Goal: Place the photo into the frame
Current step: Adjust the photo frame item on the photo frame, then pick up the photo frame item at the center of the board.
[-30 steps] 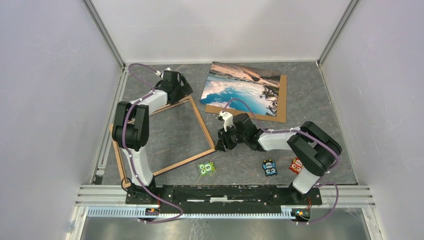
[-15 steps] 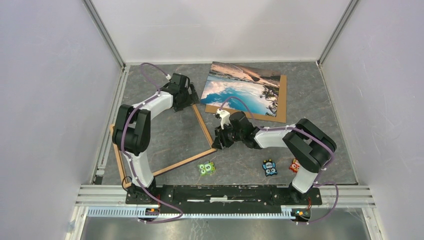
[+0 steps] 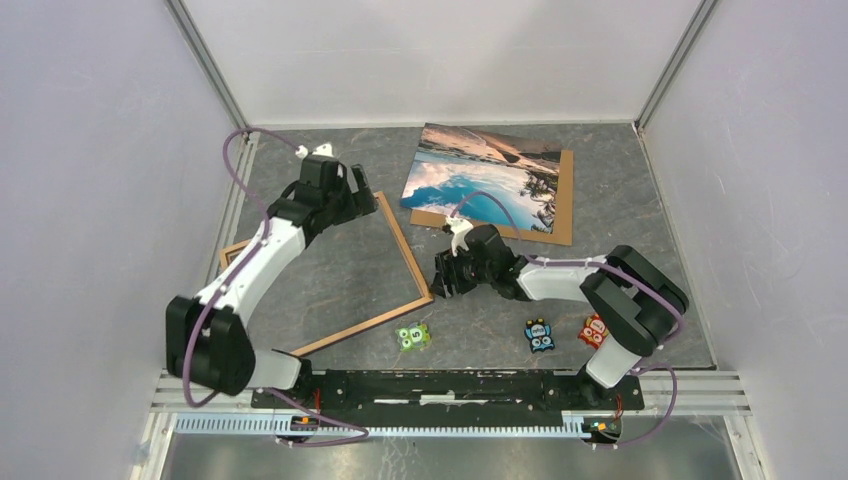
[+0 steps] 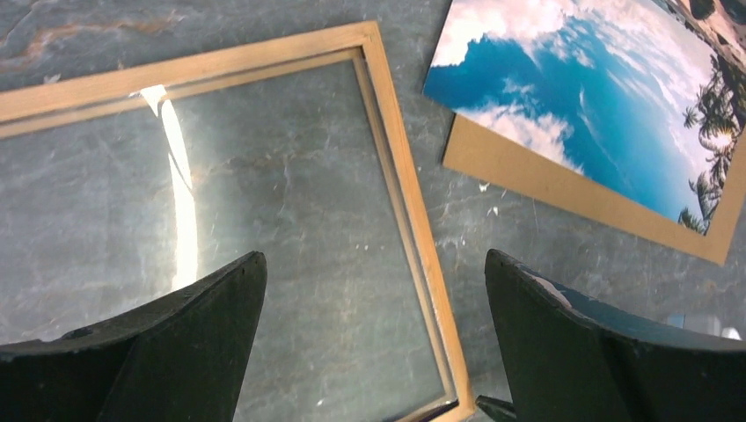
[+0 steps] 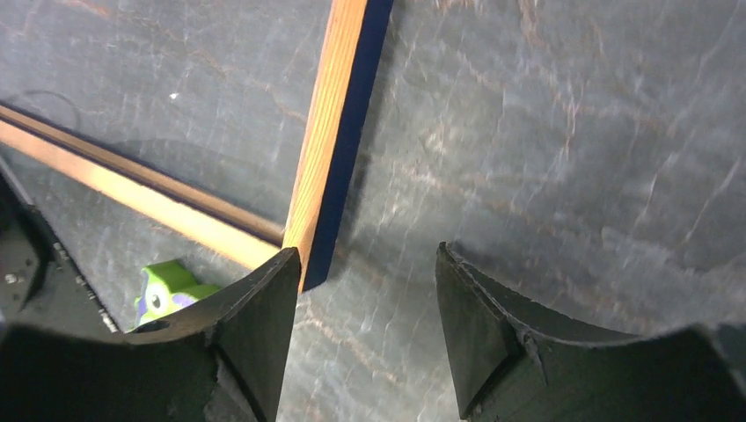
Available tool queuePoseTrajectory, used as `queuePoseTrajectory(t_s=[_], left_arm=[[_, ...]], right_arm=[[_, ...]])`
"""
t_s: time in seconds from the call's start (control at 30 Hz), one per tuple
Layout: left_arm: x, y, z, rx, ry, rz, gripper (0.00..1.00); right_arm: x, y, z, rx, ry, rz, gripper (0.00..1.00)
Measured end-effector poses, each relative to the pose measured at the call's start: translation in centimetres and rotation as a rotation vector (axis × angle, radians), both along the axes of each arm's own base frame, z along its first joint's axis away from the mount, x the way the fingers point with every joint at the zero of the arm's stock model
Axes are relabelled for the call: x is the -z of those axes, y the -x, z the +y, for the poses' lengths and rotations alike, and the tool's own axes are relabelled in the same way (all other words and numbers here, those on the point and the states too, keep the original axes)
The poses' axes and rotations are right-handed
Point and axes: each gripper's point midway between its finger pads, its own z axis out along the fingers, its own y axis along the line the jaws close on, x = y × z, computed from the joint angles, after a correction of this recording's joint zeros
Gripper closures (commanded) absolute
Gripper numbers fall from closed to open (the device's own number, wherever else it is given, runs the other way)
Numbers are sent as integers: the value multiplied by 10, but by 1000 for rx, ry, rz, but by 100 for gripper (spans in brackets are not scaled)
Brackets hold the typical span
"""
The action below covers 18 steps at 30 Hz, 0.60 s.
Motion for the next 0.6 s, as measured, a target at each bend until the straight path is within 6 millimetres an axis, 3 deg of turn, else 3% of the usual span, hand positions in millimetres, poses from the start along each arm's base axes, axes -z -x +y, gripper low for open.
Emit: queuePoseTrajectory(t_s=[0.17,0.33,0.47,0.6], left_arm=[[-2,29,8,26,-17,5,0],[2,43,9,60,-20,17,0],[1,47,10,66,-25,11,0],[1,47,9,68,-21,9,0]], right_arm=[[-1,28,0,82,-119,109,42],[-1,52,11,147,-251,226,50],[-1,60,23,188,-348,320,50],[-1,55,30,238,-412,369,50]])
